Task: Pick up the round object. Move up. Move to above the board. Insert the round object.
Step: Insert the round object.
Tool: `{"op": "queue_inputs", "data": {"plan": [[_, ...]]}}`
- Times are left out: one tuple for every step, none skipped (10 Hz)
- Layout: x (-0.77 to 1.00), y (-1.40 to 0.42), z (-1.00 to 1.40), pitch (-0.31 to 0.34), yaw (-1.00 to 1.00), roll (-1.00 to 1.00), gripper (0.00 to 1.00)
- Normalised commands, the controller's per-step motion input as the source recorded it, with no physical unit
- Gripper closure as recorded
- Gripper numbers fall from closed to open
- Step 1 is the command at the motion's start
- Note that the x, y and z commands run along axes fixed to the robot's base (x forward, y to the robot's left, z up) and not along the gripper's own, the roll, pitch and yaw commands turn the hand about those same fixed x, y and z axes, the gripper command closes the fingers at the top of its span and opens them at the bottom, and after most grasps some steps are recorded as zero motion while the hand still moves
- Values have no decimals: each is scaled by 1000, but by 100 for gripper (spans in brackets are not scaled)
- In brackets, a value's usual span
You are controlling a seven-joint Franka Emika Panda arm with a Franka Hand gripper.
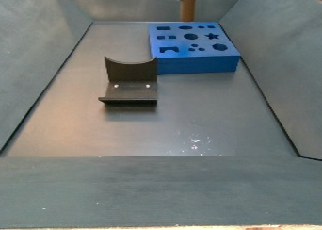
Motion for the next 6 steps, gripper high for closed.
{"op": "queue_inputs", "data": {"plan": [[0,0,-106,94,0,40,100],[0,0,-46,0,0,0,100],[0,0,-209,-91,0,0,100],[0,77,-703,-246,0,-26,100],[-40,246,-840,-229,0,-254,100],[-83,0,-57,-226,0,0,100]]}}
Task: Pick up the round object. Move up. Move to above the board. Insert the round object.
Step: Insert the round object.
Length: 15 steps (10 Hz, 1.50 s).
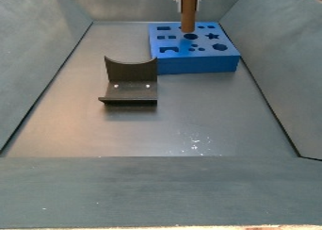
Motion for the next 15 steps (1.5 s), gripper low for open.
{"op": "queue_inputs", "data": {"plan": [[0,0,-40,-6,0,0,100],[-397,63,-183,-391,0,-109,100],[-714,0,-140,-600,-43,-57,100],[-97,6,0,-34,0,0,100],[-169,57,-40,-14,0,0,100],[0,17,-34,6,0,0,100],[277,0,-37,291,-17,120,100],[597,0,-106,663,-183,23,100],[437,23,-46,651,-311,0,100],[186,0,0,394,-89,3,100],[54,0,0,180,0,43,100],[283,0,0,406,-40,106,100],[389,0,0,540,-149,109,100],[17,0,0,111,0,6,100],[9,-29,0,89,0,89,100]]}}
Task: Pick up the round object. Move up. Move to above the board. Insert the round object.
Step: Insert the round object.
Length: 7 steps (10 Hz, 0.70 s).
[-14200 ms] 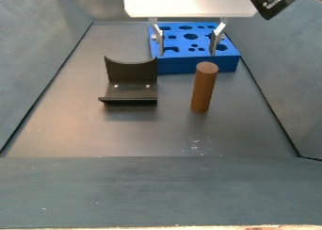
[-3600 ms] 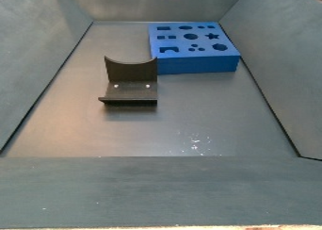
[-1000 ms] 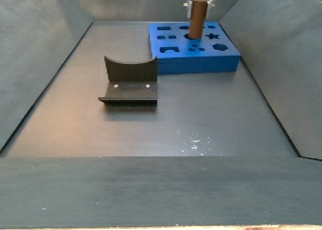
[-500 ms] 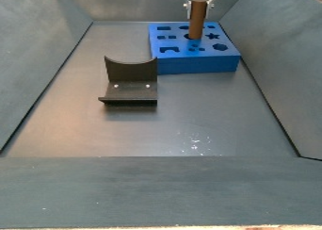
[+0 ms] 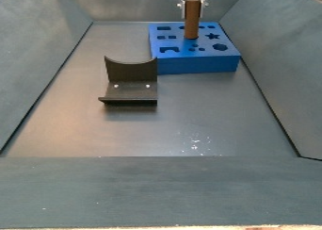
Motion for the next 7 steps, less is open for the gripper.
{"op": "queue_inputs", "data": {"plan": [[17,-46,0,140,0,143,100],[0,0,-14,0,0,20,100],[0,0,-740,-43,0,129,100],[0,0,-1000,-3,0,183,100],[0,0,-1000,-54,0,171,100],[0,0,-1000,-20,0,189,100],[20,0,-1000,-14,0,160,100]]}}
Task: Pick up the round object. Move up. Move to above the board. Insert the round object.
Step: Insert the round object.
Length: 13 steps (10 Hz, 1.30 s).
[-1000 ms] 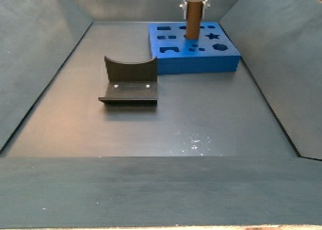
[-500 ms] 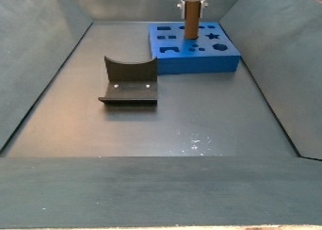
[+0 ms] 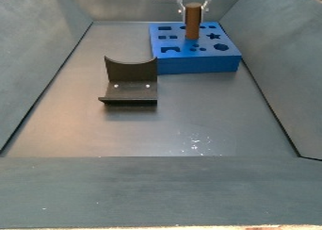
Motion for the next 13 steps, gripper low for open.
{"op": "queue_inputs", "data": {"plan": [[20,0,-1000,-14,0,157,100],[17,0,-1000,-11,0,146,100],[14,0,-1000,-9,0,131,100],[9,-11,-1000,-9,0,100,100],[74,-11,-1000,0,0,43,100],[83,-3,-1000,0,0,51,100],[37,0,-129,0,0,26,100],[0,0,-89,0,0,71,100],[17,0,-829,-240,0,371,100],[0,0,-951,-183,0,340,100],[0,-9,-1000,-103,0,257,100],[0,-29,-1000,-71,0,243,100],[49,-49,-1000,-49,0,189,100]]}}
